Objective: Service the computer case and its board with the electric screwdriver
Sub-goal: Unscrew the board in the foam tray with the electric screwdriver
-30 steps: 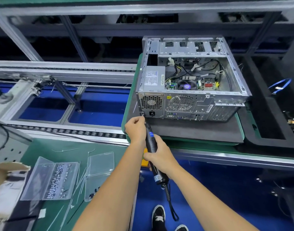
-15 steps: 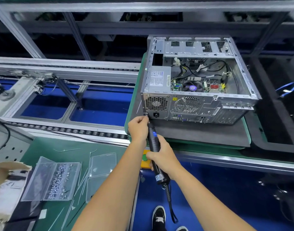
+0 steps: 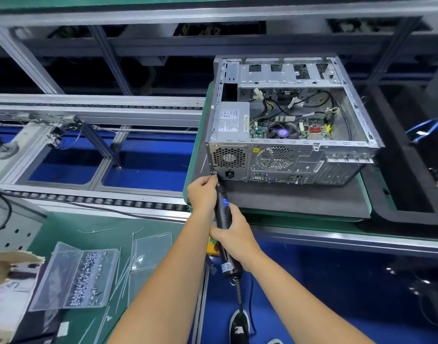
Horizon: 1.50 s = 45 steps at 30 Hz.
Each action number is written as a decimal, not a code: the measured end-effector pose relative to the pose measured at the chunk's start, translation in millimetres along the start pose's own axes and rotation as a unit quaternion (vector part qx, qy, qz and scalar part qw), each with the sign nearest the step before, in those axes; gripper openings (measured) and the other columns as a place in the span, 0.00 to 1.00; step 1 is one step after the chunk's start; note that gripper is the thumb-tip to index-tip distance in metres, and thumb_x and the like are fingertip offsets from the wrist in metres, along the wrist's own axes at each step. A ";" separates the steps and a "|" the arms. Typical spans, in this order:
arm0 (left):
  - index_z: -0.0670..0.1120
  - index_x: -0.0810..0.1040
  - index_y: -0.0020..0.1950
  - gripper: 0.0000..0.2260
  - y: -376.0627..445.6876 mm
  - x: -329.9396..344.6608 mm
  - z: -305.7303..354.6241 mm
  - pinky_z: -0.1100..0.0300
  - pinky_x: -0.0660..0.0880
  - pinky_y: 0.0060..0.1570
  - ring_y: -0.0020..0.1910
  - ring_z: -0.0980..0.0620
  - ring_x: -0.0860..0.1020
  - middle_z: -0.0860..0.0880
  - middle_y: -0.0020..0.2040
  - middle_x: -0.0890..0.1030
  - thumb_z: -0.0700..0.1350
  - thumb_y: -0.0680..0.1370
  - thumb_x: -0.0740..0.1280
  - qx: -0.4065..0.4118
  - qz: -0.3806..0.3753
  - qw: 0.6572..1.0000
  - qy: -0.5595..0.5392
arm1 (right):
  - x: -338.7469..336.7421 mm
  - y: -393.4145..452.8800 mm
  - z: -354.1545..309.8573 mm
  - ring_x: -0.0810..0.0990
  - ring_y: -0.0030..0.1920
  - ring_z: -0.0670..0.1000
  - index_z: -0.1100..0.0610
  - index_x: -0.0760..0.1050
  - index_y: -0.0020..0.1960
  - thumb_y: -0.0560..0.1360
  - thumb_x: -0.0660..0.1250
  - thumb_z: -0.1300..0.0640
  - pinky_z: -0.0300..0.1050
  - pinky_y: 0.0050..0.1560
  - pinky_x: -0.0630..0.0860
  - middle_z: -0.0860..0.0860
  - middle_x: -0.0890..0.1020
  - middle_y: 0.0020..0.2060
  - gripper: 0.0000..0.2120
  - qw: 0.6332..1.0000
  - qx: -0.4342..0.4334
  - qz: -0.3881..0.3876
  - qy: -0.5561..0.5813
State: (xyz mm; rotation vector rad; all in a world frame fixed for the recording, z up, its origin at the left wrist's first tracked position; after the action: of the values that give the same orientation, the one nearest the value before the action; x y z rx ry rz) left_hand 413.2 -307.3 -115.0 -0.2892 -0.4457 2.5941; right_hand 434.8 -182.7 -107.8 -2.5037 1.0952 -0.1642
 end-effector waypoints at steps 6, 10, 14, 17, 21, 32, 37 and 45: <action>0.45 0.83 0.46 0.07 0.5 -3.8 -1.9 0.60 0.76 0.37 0.39 0.51 0.78 0.48 0.41 0.81 0.39 0.77 0.64 -0.021 -0.004 1.000 -0.013 | 5.1 1.9 3.5 0.77 0.37 0.47 0.40 0.67 0.58 0.68 0.71 0.61 0.38 0.35 0.78 0.55 0.79 0.46 0.25 1.000 0.008 0.015 -0.007; 0.45 0.83 0.48 0.08 0.5 -5.5 -1.5 0.62 0.74 0.34 0.38 0.53 0.78 0.49 0.42 0.82 0.38 0.76 0.64 -0.027 -0.003 0.999 -0.017 | 6.5 4.6 3.4 0.77 0.36 0.47 0.45 0.69 0.60 0.68 0.71 0.62 0.39 0.34 0.77 0.56 0.79 0.45 0.25 1.000 0.014 0.013 -0.004; 0.46 0.83 0.46 0.08 0.6 -6.2 -0.4 0.61 0.75 0.35 0.39 0.52 0.78 0.48 0.43 0.82 0.37 0.76 0.64 -0.029 -0.014 0.999 -0.022 | 7.1 4.8 2.2 0.77 0.32 0.44 0.46 0.70 0.57 0.68 0.71 0.62 0.38 0.33 0.77 0.54 0.78 0.43 0.22 1.000 0.014 0.016 0.008; 0.46 0.83 0.46 0.08 0.7 -7.5 0.1 0.61 0.75 0.36 0.41 0.52 0.78 0.48 0.44 0.82 0.38 0.76 0.64 -0.027 -0.018 0.999 -0.016 | 8.2 3.9 1.2 0.77 0.34 0.46 0.45 0.69 0.57 0.68 0.71 0.62 0.37 0.33 0.76 0.55 0.79 0.45 0.23 1.000 0.015 0.018 0.009; 0.47 0.83 0.46 0.08 -0.5 -8.7 1.0 0.63 0.74 0.32 0.40 0.53 0.78 0.49 0.44 0.82 0.38 0.76 0.65 -0.027 -0.022 0.999 -0.020 | 8.9 3.1 0.6 0.77 0.37 0.47 0.45 0.69 0.59 0.68 0.72 0.61 0.40 0.36 0.78 0.53 0.78 0.44 0.24 1.000 0.019 0.023 0.005; 0.46 0.81 0.44 0.05 -0.2 -2.1 1.9 0.62 0.73 0.33 0.37 0.53 0.76 0.49 0.40 0.80 0.41 0.77 0.66 -0.037 -0.024 0.999 -0.026 | -5.8 -3.4 -6.6 0.77 0.40 0.55 0.49 0.68 0.62 0.68 0.71 0.64 0.54 0.45 0.81 0.57 0.76 0.46 0.25 0.999 0.044 -0.015 -0.005; 0.46 0.80 0.40 0.06 2.1 4.8 0.1 0.58 0.77 0.37 0.37 0.49 0.77 0.46 0.38 0.81 0.43 0.77 0.67 -0.060 -0.009 0.998 -0.030 | -13.1 -8.3 0.1 0.77 0.41 0.55 0.48 0.68 0.61 0.67 0.71 0.63 0.54 0.46 0.80 0.54 0.76 0.46 0.26 0.997 0.053 -0.032 -0.040; 0.40 0.74 0.33 0.15 -18.3 26.2 26.8 0.61 0.73 0.26 0.22 0.49 0.73 0.45 0.24 0.75 0.45 0.78 0.61 -0.082 -0.024 0.986 -0.145 | -46.1 -13.9 -25.6 0.78 0.31 0.53 0.44 0.63 0.66 0.69 0.70 0.66 0.48 0.33 0.79 0.58 0.76 0.48 0.32 0.994 -0.010 -0.088 -0.067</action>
State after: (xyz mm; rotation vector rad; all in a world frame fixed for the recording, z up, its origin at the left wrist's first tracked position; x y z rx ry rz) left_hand 391.1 -286.1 -86.8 0.0465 -0.7609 2.5633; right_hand 406.0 -148.8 -76.5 -2.5855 0.8278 -0.0339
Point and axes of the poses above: each hand's wrist, its own y-axis towards the middle knuckle, its own x-axis out of the palm, z = x × y, the point moved 3 cm from there along y, towards the middle knuckle
